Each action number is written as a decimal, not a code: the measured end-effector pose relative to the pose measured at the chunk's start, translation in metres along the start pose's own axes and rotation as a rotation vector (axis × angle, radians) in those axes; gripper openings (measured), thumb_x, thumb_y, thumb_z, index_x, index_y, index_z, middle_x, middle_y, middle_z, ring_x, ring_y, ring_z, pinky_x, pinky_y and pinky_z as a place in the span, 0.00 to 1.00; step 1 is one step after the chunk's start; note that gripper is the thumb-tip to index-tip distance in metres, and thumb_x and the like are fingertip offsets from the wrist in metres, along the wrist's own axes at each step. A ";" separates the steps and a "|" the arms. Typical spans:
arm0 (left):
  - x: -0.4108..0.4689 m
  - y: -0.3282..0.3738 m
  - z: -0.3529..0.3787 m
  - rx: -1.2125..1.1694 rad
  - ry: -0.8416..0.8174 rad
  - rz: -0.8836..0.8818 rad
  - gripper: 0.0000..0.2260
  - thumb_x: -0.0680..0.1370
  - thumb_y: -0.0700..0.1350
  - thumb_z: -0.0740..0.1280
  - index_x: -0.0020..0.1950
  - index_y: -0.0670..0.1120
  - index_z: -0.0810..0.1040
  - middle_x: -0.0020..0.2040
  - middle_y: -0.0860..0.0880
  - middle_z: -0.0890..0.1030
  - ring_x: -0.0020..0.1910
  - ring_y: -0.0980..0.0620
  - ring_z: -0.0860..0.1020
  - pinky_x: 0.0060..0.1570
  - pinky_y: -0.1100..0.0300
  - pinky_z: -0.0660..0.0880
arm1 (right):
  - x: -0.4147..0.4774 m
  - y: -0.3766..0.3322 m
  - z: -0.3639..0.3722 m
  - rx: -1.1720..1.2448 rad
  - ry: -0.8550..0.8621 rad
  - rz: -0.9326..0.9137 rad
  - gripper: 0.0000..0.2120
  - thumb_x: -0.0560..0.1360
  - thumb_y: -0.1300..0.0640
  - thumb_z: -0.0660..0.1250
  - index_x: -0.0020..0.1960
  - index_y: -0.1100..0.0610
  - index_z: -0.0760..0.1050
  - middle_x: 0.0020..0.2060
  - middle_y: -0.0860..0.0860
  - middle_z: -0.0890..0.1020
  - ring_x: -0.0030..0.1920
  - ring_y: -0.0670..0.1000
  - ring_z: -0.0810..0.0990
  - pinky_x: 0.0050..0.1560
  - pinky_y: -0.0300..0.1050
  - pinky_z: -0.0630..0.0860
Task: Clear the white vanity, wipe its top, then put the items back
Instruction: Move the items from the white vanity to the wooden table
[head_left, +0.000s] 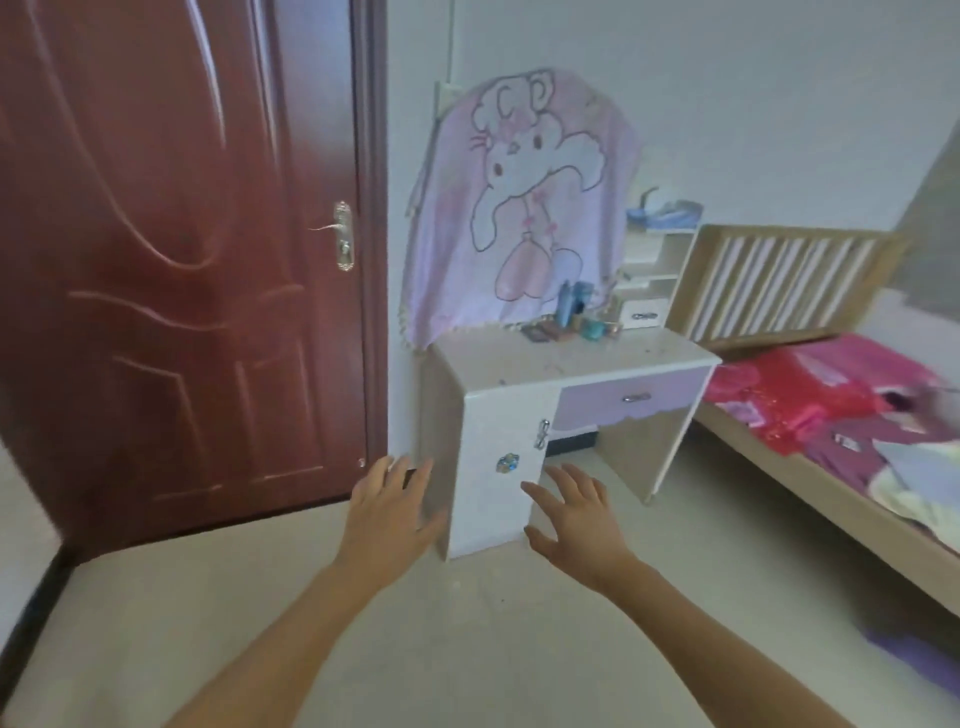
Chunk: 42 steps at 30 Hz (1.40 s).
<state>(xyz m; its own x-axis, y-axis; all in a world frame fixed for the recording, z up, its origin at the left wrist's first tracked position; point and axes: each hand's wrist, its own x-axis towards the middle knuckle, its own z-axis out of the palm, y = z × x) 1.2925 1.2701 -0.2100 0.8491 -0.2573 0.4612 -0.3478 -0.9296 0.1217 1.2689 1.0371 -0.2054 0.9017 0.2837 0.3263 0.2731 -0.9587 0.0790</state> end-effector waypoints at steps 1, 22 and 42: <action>0.013 0.015 0.002 -0.028 0.031 0.037 0.23 0.68 0.58 0.55 0.56 0.47 0.75 0.51 0.47 0.81 0.52 0.45 0.77 0.41 0.49 0.78 | -0.005 0.016 -0.005 -0.019 0.016 0.032 0.30 0.57 0.42 0.73 0.55 0.48 0.67 0.48 0.54 0.83 0.48 0.58 0.83 0.42 0.51 0.79; 0.289 0.149 0.145 -0.317 -0.054 0.077 0.20 0.69 0.47 0.65 0.58 0.39 0.76 0.54 0.39 0.79 0.55 0.34 0.75 0.47 0.42 0.75 | 0.098 0.284 0.013 -0.002 0.031 0.300 0.24 0.60 0.45 0.66 0.55 0.49 0.72 0.50 0.57 0.81 0.47 0.58 0.82 0.39 0.49 0.79; 0.449 0.293 0.296 -0.307 -0.147 -0.196 0.32 0.70 0.60 0.49 0.69 0.45 0.67 0.68 0.45 0.70 0.69 0.42 0.62 0.64 0.47 0.62 | 0.200 0.542 0.112 0.135 -0.179 0.176 0.28 0.68 0.42 0.51 0.62 0.53 0.74 0.63 0.60 0.73 0.61 0.60 0.75 0.54 0.54 0.74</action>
<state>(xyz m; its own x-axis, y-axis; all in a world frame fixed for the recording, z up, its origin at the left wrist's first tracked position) 1.6895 0.8044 -0.2279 0.9514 -0.1381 0.2754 -0.2571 -0.8483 0.4628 1.6353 0.5762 -0.2027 0.9808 0.1228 0.1516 0.1380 -0.9860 -0.0941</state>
